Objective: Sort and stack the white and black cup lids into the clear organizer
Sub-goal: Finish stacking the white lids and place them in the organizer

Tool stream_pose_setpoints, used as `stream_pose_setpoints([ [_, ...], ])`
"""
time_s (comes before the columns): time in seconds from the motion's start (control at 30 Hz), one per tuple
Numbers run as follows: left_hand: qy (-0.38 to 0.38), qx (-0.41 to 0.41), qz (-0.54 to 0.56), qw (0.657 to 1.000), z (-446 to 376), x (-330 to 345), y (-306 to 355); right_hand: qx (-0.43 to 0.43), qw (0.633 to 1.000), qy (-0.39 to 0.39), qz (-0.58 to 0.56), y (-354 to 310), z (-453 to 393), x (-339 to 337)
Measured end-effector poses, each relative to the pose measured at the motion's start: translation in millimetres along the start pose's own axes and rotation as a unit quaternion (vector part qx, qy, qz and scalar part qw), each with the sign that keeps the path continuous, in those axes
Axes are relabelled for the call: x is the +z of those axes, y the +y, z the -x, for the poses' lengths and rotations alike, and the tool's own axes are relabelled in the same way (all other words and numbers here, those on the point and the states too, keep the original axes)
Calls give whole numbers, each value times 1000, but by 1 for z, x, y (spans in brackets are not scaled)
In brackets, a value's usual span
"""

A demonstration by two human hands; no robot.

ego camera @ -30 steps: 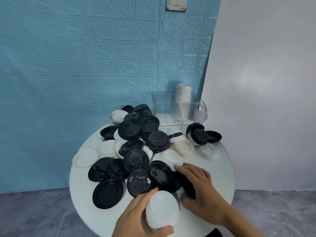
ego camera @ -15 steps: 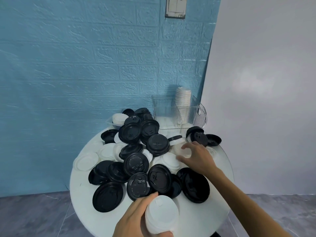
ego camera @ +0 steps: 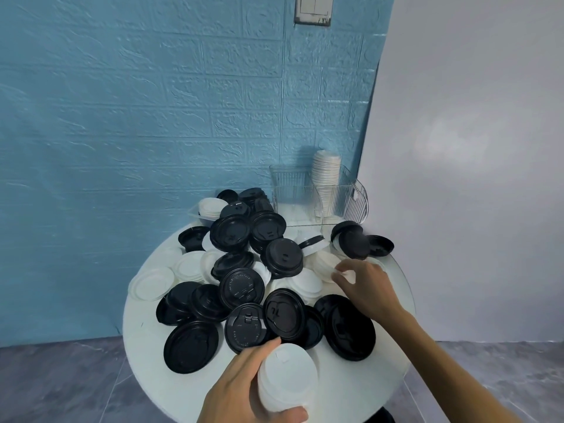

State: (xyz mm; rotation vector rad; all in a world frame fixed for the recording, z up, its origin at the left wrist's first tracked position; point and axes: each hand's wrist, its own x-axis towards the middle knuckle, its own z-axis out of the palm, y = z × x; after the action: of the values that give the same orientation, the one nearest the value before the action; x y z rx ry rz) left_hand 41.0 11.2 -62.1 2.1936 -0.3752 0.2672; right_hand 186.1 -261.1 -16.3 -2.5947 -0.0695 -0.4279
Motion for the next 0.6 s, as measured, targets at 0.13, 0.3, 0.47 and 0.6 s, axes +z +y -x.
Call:
stream_pose_setpoints([
  [0.13, -6, -1, -2, 1000, 0, 1, -2, -4, 1000, 9, -7, 3, 8, -4],
  [0.3, -12, -4, 8, 1000, 0, -1, 0, -62, 997, -32, 27, 0, 6, -5],
  [0.47, -1, -10, 0, 1000, 0, -2, 4, -68, 984, -143, 75, -6, -17, -6],
  [0.6, 7, -16, 3, 1000, 0, -1, 4, -73, 978, -174, 92, -5, -31, -7],
])
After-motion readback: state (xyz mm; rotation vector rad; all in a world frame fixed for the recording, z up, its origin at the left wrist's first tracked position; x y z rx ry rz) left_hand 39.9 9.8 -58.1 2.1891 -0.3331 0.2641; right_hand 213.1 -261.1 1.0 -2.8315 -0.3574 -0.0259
